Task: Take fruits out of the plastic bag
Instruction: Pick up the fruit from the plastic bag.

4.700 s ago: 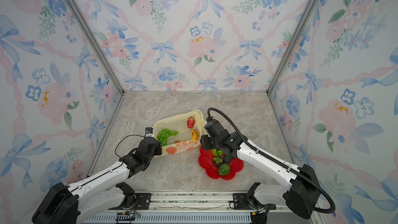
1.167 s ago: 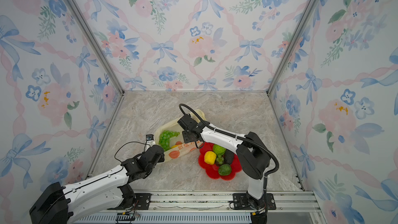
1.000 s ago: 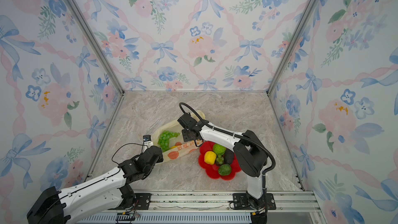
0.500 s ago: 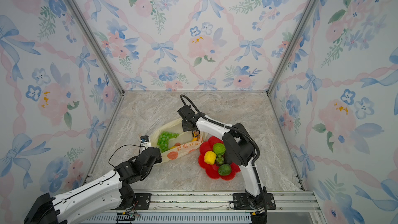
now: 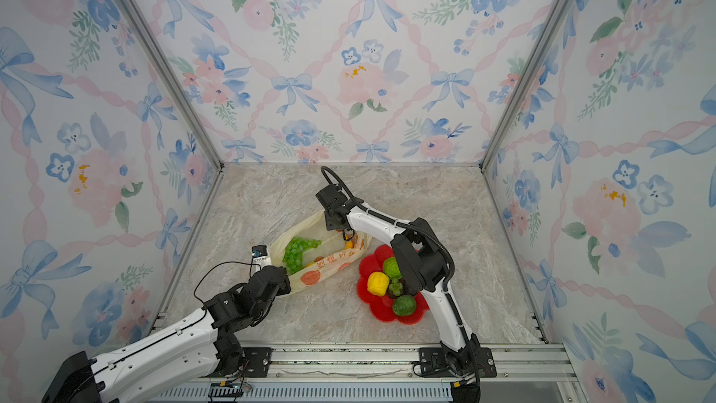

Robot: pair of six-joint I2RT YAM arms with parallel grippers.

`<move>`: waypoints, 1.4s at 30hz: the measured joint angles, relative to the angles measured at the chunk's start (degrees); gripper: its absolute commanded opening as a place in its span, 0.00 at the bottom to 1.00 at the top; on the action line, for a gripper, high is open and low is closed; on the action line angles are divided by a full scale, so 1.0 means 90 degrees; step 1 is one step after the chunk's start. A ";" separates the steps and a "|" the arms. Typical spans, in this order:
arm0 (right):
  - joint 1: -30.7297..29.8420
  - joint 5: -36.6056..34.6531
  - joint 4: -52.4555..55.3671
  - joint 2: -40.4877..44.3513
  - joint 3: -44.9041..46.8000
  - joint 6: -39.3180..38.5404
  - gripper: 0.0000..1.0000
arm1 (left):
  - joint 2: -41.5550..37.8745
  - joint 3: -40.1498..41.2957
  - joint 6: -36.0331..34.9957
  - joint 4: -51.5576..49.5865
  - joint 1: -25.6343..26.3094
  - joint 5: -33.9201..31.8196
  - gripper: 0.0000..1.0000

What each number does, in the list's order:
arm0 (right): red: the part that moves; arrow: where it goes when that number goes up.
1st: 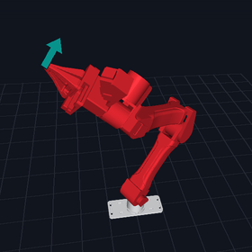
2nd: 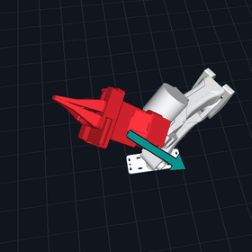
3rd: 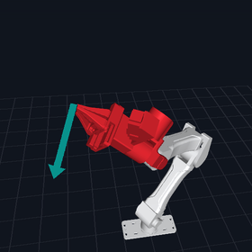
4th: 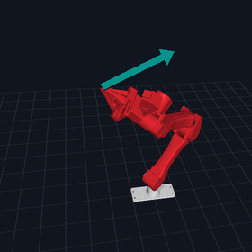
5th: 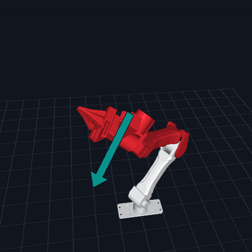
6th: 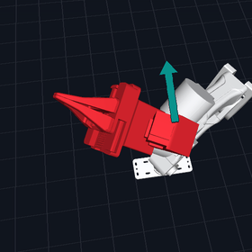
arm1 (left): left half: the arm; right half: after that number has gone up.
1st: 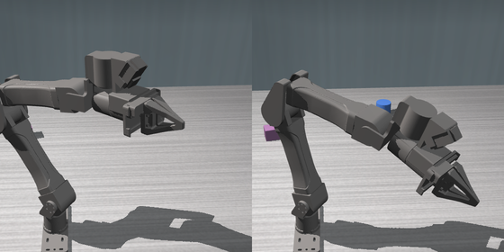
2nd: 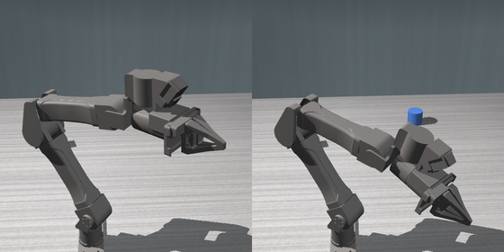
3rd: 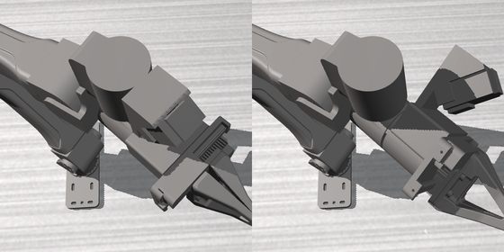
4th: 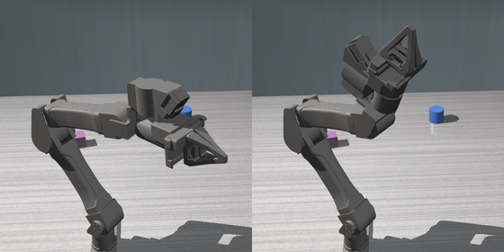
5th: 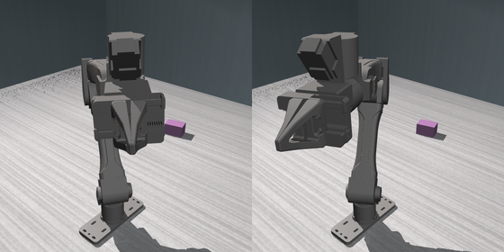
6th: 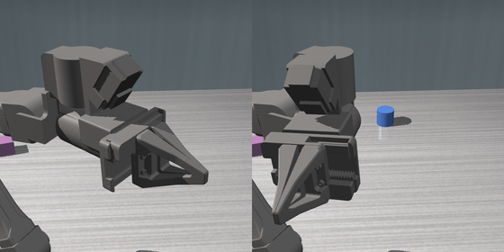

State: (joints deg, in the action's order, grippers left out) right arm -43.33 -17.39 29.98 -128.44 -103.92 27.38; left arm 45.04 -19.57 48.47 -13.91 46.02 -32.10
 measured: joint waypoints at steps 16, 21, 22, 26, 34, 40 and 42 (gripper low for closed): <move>0.0012 -0.0197 0.0204 -0.0789 -0.0833 0.0007 0.65 | -0.0189 0.0075 -0.0002 0.0002 0.0000 0.0168 0.00; 0.0015 -0.0221 0.0328 -0.1005 -0.1090 0.0002 0.64 | -0.0185 0.0075 -0.0002 0.0002 0.0000 0.0165 0.00; 0.0015 -0.0221 0.0364 -0.1059 -0.1166 0.0002 0.64 | -0.0175 0.0075 -0.0002 0.0002 0.0000 0.0165 0.00; 0.0015 -0.0221 0.0423 -0.1185 -0.1333 -0.0036 0.56 | -0.0121 0.0075 -0.0022 0.0002 0.0000 0.0165 0.00; 0.0000 -0.0189 0.0063 -0.1059 -0.1003 -0.0114 0.46 | 0.0080 0.0075 -0.0024 0.0002 0.0000 0.0163 0.00; -0.0036 -0.0090 -0.0063 -0.0940 -0.0814 -0.0117 0.46 | 0.0221 0.0070 -0.0036 0.0002 0.0000 0.0160 0.00; -0.0039 -0.0051 -0.0078 -0.0906 -0.0765 -0.0117 0.46 | 0.0255 0.0063 -0.0044 0.0005 0.0000 0.0158 0.00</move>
State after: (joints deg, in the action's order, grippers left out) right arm -43.68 -17.85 29.28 -136.59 -110.80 26.33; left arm 47.33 -19.00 48.07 -13.87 46.02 -30.68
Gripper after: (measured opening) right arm 0.472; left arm 0.050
